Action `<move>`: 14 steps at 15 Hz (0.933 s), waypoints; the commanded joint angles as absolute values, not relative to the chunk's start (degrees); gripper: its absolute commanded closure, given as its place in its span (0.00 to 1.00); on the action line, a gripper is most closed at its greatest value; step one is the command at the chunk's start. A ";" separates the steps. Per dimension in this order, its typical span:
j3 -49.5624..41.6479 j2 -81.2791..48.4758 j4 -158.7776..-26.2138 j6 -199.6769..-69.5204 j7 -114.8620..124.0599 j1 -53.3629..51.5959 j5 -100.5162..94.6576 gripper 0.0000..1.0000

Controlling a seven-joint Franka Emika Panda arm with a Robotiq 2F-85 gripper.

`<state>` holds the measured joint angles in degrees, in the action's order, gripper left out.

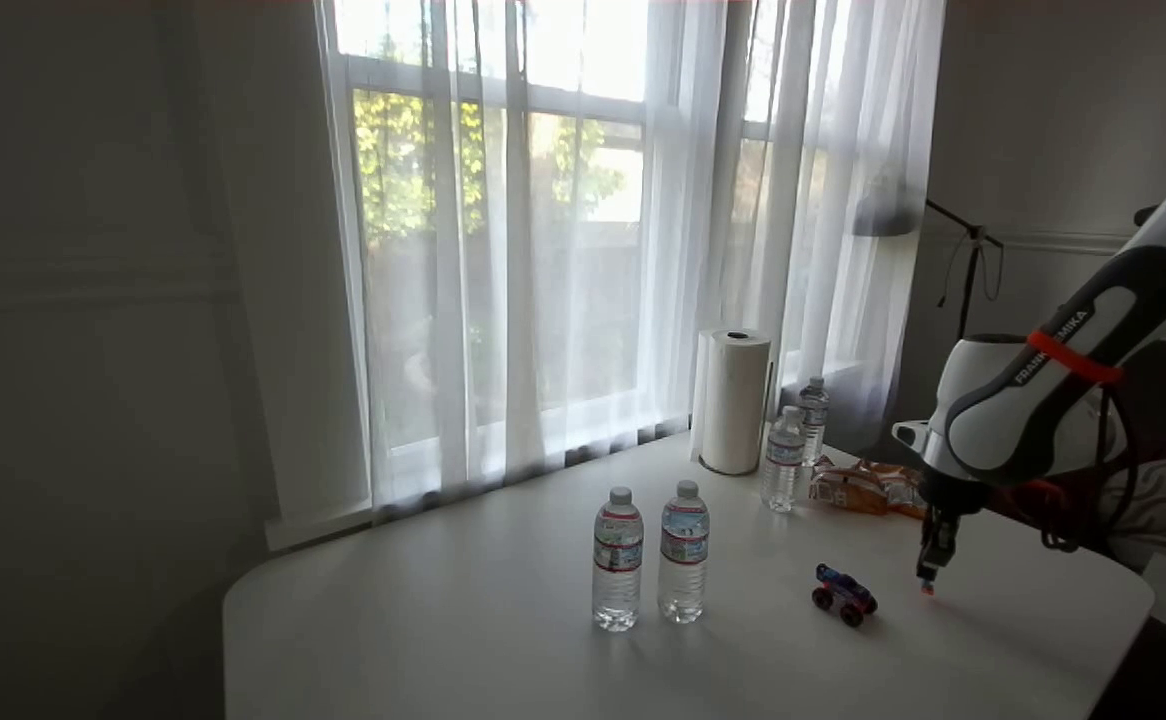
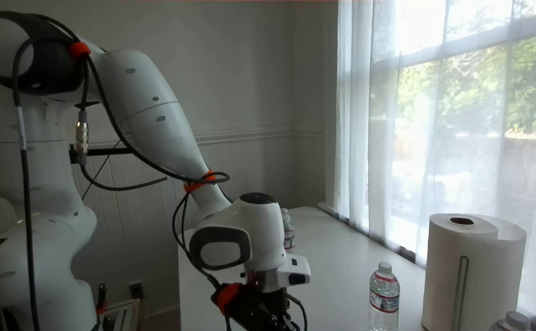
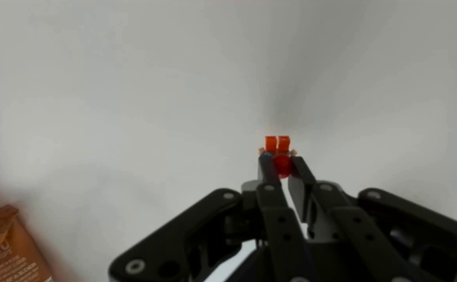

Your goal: Pick up the small toy from the table and put it on the toy monster truck

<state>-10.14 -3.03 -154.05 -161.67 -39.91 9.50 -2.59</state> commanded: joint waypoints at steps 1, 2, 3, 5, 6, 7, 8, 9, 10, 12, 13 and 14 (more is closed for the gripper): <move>-9.14 1.43 -154.53 -158.92 -33.84 8.92 -5.38 0.97; -8.48 2.30 -154.69 -158.66 -33.10 8.52 -4.13 0.97; -8.12 2.89 -154.69 -158.43 -32.29 8.21 -3.57 0.97; -7.23 4.19 -154.87 -157.54 -30.10 7.11 -1.66 0.97; -6.85 4.79 -154.89 -156.79 -28.26 6.51 -1.18 0.97; -6.58 5.24 -154.87 -156.28 -26.48 6.03 -1.10 0.97; -6.23 5.76 -154.86 -155.20 -24.22 5.58 -1.39 0.97; -6.01 6.13 -154.81 -154.53 -23.01 5.13 -1.28 0.97; -5.69 6.47 -154.83 -153.86 -20.62 4.93 -2.19 0.97; -5.05 6.81 -154.80 -152.90 -16.66 4.55 -3.14 0.97; -4.86 6.88 -154.75 -152.66 -15.18 4.41 -3.38 0.97; -4.61 6.69 -154.66 -152.81 -13.55 4.36 -3.49 0.97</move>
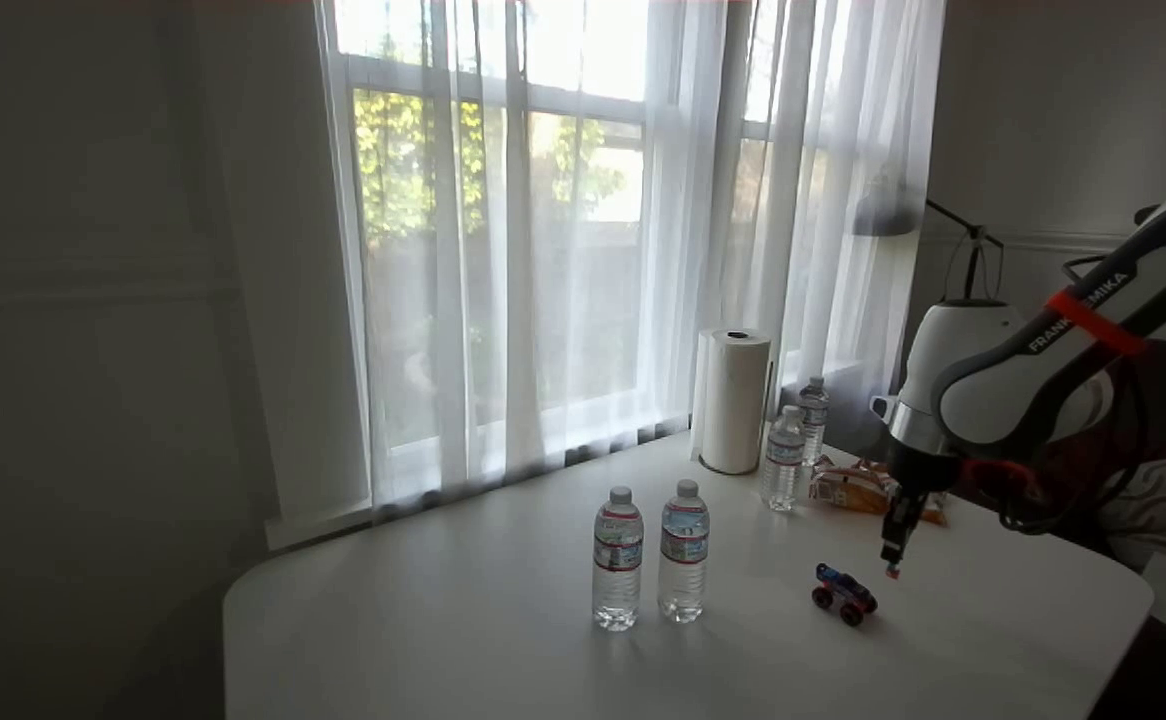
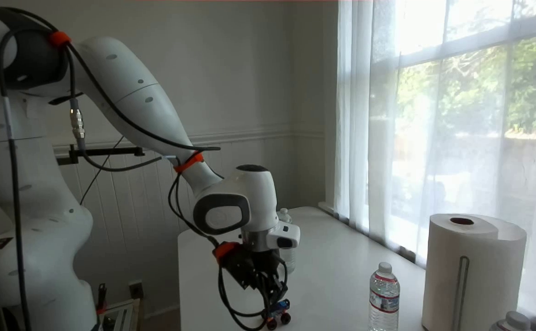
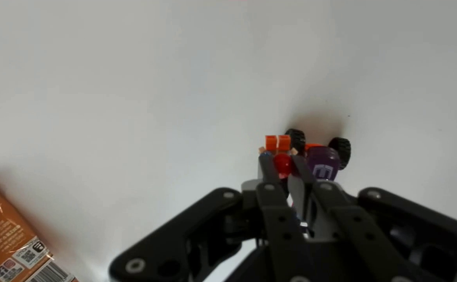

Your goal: Pick up the small toy from the table and put it on the toy monster truck

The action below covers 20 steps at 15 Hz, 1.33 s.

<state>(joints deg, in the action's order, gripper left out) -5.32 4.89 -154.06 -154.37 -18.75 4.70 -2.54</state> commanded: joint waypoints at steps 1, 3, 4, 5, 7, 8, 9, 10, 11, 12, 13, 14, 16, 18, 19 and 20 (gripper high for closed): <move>-4.40 6.49 -154.56 -152.90 -12.36 4.25 -3.30 0.97; -3.92 6.15 -154.35 -153.03 -10.05 3.96 -3.11 0.97; -3.67 6.01 -154.22 -152.75 -9.31 3.72 -2.87 0.97; -3.37 5.85 -154.11 -152.61 -8.03 3.64 -3.10 0.97; -2.71 5.63 -154.03 -152.31 -5.34 3.59 -3.73 0.97; -2.38 5.42 -153.92 -152.33 -3.82 3.61 -4.16 0.97; -2.10 5.30 -153.83 -152.15 -2.68 3.54 -4.29 0.97; -1.88 4.92 -153.57 -151.72 -2.09 3.37 -4.13 0.97; -1.67 4.62 -153.46 -152.06 -1.04 3.39 -4.64 0.97; -1.58 4.42 -153.28 -151.93 -0.64 3.27 -4.46 0.97; -1.49 4.24 -153.22 -152.16 -0.29 3.20 -4.47 0.97; -1.36 4.00 -153.16 -152.69 0.42 3.29 -5.13 0.97; -1.21 3.34 -152.83 -153.21 1.72 3.44 -6.37 0.97; -1.74 4.03 -153.51 -153.06 -0.53 3.21 -4.68 0.97; -1.74 3.87 -153.46 -153.06 -0.42 3.21 -4.74 0.86; -1.75 3.81 -153.46 -153.06 -0.43 3.21 -4.74 0.86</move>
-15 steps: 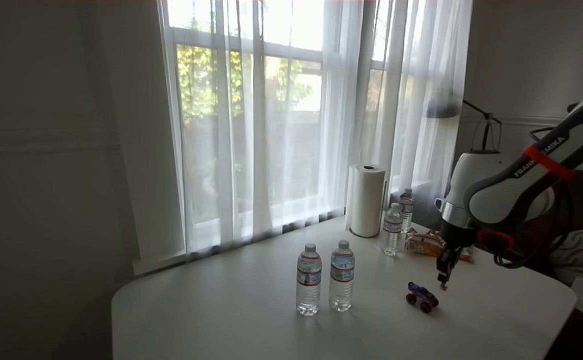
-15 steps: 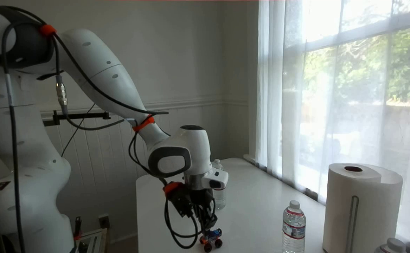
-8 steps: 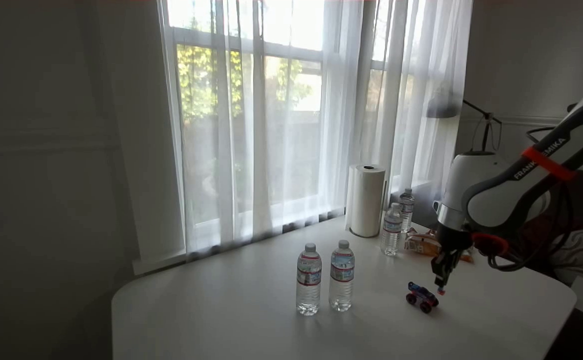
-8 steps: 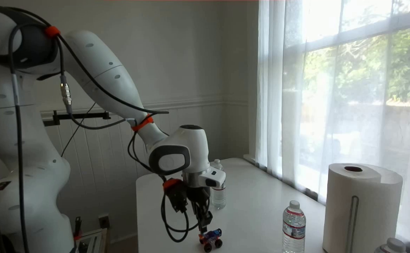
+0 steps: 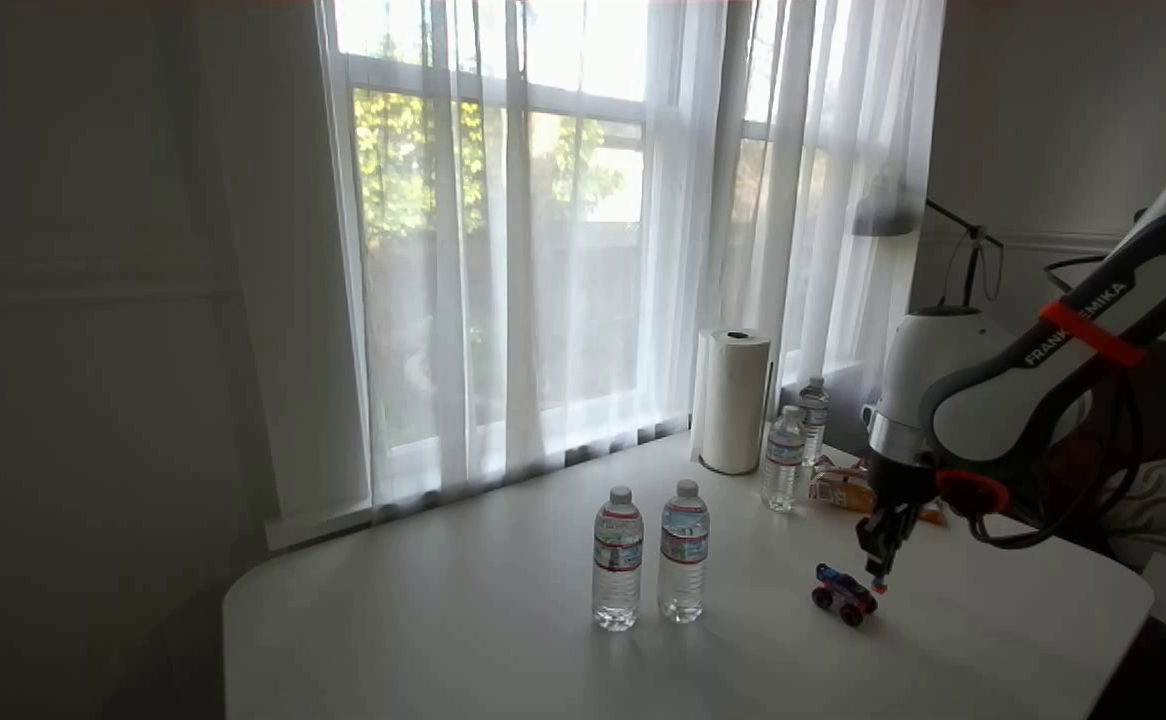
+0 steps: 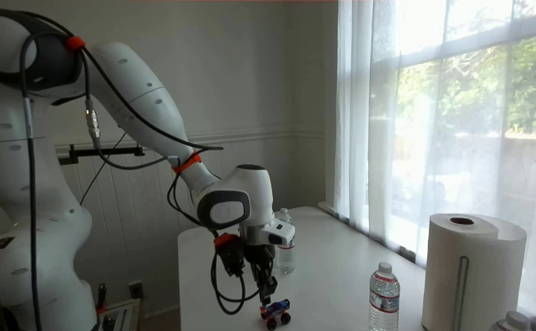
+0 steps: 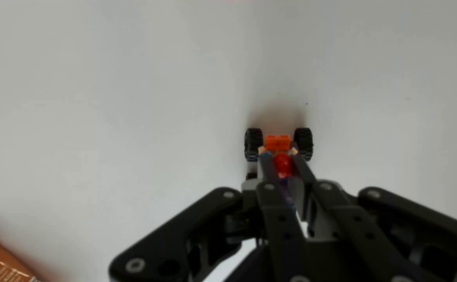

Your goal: Pick up the small toy from the table and put it on the toy monster truck

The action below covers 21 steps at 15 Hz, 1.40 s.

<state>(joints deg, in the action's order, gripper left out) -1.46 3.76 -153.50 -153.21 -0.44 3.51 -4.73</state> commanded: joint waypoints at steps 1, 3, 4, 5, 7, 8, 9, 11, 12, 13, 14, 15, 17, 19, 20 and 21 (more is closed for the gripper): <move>-1.75 3.81 -153.46 -153.06 -0.43 3.21 -4.74 0.86; -1.76 3.80 -153.46 -153.06 -0.43 3.21 -4.74 0.86; -1.76 3.80 -153.46 -153.06 -0.43 3.21 -4.74 0.86; -1.76 3.80 -153.46 -153.06 -0.43 3.21 -4.74 0.86; -1.75 3.72 -153.52 -153.38 -0.76 3.03 -3.87 0.97; -1.75 3.56 -153.49 -153.87 -1.08 2.93 -3.32 0.97; -1.76 3.52 -153.47 -154.19 -1.20 2.91 -3.16 0.97; -1.76 3.55 -153.52 -155.06 -2.35 2.69 -2.30 0.97; -1.70 3.49 -153.51 -155.47 -2.70 2.58 -2.10 0.97; -1.67 3.43 -153.51 -155.96 -2.85 2.51 -1.92 0.97; -1.64 3.32 -153.45 -156.20 -3.68 2.25 -1.05 0.97; -1.60 3.10 -153.36 -156.47 -3.79 2.17 -1.06 0.97; -1.48 2.69 -153.27 -156.76 -4.48 1.77 -0.56 0.97; -1.35 2.02 -153.10 -157.27 -4.00 1.68 -1.53 0.97; -1.37 1.75 -153.03 -157.37 -3.88 1.65 -1.98 0.97; -1.39 1.55 -152.98 -157.56 -3.82 1.61 -2.21 0.97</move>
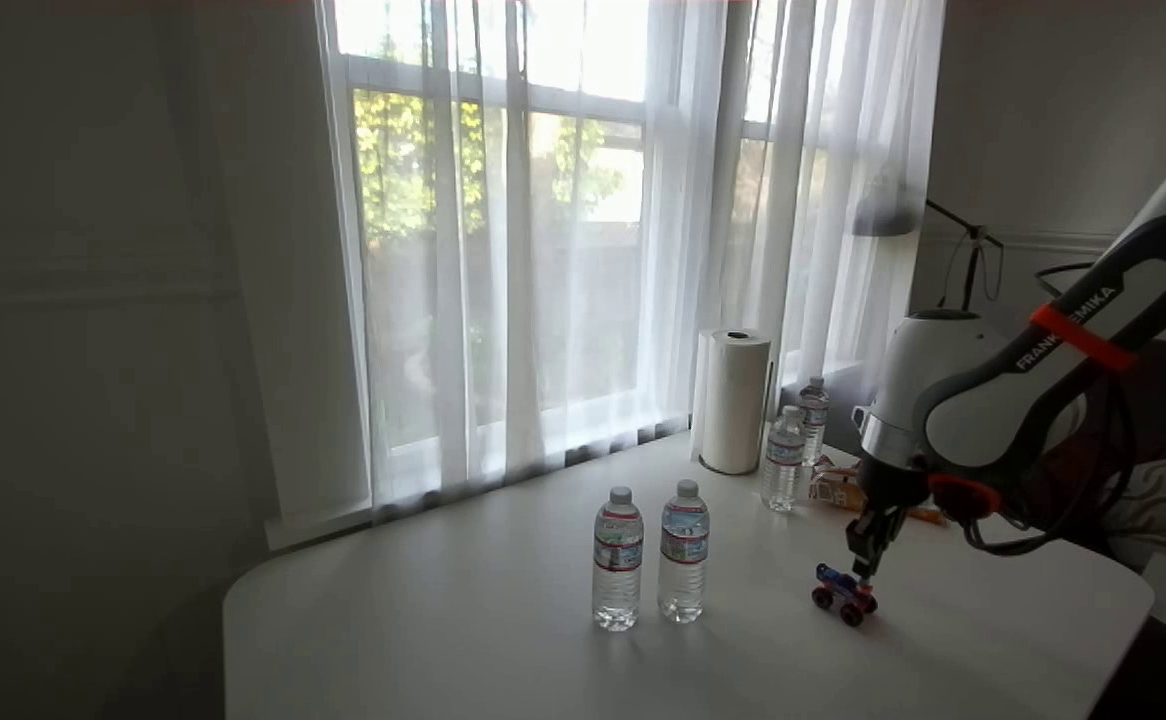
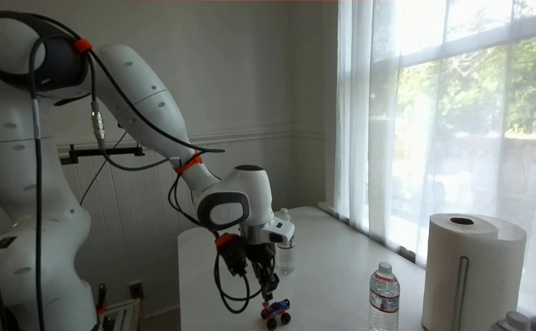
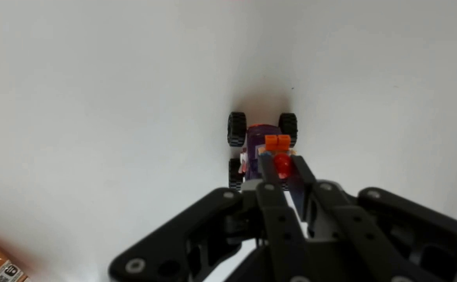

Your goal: Pick up the small toy from the table and put it on the toy monster truck

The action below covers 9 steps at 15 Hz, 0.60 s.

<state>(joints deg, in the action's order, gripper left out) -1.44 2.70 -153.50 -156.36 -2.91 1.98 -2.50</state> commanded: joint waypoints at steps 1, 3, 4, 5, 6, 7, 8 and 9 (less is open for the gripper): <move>-1.44 1.46 -152.97 -157.91 -3.57 1.71 -2.77 0.97; -1.53 1.30 -152.93 -158.32 -3.66 1.81 -3.07 0.97; -1.55 1.29 -152.90 -158.39 -3.71 1.84 -3.15 0.97; -1.57 1.30 -152.89 -158.50 -3.80 1.84 -3.13 0.97; -1.55 1.34 -152.89 -158.51 -4.03 1.81 -2.96 0.97; -1.54 1.30 -152.86 -158.61 -4.24 1.79 -2.92 0.97; -1.55 1.27 -152.78 -158.58 -4.40 1.79 -3.00 0.97; -1.55 1.30 -152.73 -158.50 -4.71 1.78 -2.98 0.97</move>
<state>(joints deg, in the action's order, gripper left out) -1.43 1.66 -153.20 -157.84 -3.45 1.88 -2.63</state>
